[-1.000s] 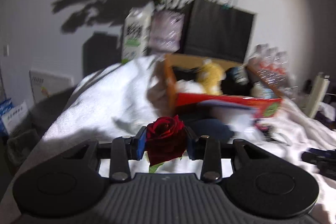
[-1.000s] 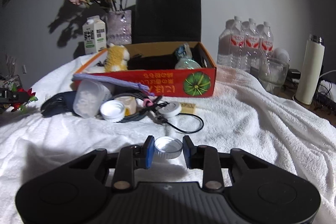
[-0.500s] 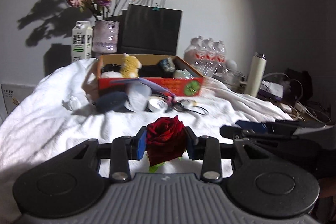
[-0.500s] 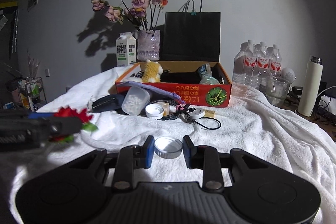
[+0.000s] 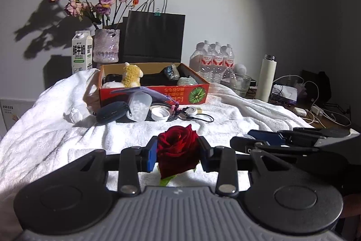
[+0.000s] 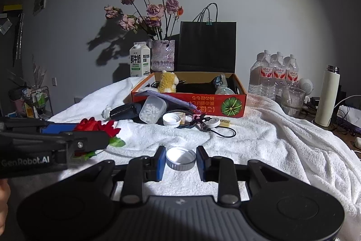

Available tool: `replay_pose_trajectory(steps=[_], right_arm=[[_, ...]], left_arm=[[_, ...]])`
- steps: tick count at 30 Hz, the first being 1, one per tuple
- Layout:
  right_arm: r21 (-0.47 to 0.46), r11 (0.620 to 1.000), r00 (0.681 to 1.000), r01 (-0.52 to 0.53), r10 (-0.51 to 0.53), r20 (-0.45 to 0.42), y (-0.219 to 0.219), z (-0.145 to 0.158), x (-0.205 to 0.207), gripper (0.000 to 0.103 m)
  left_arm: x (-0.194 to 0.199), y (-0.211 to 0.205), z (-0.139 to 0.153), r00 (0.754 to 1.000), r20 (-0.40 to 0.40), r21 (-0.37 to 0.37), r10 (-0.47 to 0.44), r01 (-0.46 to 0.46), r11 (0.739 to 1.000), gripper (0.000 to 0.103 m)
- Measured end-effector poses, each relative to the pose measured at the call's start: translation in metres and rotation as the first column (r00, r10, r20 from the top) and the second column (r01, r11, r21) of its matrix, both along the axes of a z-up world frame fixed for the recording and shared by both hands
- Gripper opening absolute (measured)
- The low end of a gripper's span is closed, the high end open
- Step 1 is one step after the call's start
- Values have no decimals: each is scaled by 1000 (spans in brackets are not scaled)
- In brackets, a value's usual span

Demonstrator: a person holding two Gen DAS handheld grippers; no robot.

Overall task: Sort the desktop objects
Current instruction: 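Lift the rose and the cap and move both toward the box, then lower the rose and cap into the box and open both tools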

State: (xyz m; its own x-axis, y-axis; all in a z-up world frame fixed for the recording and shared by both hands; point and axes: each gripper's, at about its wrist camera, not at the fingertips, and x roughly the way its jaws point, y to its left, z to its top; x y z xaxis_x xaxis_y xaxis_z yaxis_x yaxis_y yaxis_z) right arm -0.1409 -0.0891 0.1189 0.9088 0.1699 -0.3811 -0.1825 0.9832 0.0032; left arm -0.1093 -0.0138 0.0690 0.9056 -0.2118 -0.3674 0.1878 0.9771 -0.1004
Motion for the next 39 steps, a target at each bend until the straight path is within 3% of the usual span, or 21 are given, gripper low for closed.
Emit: replay_pose_trajectory(steps=[7, 13, 19, 24, 26, 31, 36, 39], right_arm=[[9, 1000, 1000, -17, 17, 2, -7, 11, 27, 28], [31, 997, 997, -68, 67, 30, -17, 39, 68, 28], [40, 988, 986, -147, 144, 83, -34, 107, 178, 28], [129, 984, 991, -124, 129, -35, -43, 129, 301, 27], [164, 981, 987, -102, 120, -104, -43, 128, 348, 28], [152, 988, 963, -42, 81, -259, -30, 99, 445, 27], [79, 997, 930, 14, 16, -367, -15, 55, 508, 28], [13, 1000, 916, 23, -16, -400, -6, 33, 531, 28]], left_arm=[[31, 26, 26, 996, 65, 8, 60, -61, 998, 37], [91, 59, 67, 994, 91, -9, 61, -60, 998, 37], [208, 87, 106, 997, 36, 15, 67, -67, 998, 38], [317, 91, 102, 990, -65, 35, 128, -126, 991, 38], [357, 92, 93, 983, -121, 32, 139, -136, 990, 38], [436, 95, 59, 952, -254, 44, 172, -166, 985, 38], [479, 93, 29, 940, -295, 89, 172, -152, 984, 38], [501, 92, 10, 917, -355, 117, 183, -151, 982, 38]])
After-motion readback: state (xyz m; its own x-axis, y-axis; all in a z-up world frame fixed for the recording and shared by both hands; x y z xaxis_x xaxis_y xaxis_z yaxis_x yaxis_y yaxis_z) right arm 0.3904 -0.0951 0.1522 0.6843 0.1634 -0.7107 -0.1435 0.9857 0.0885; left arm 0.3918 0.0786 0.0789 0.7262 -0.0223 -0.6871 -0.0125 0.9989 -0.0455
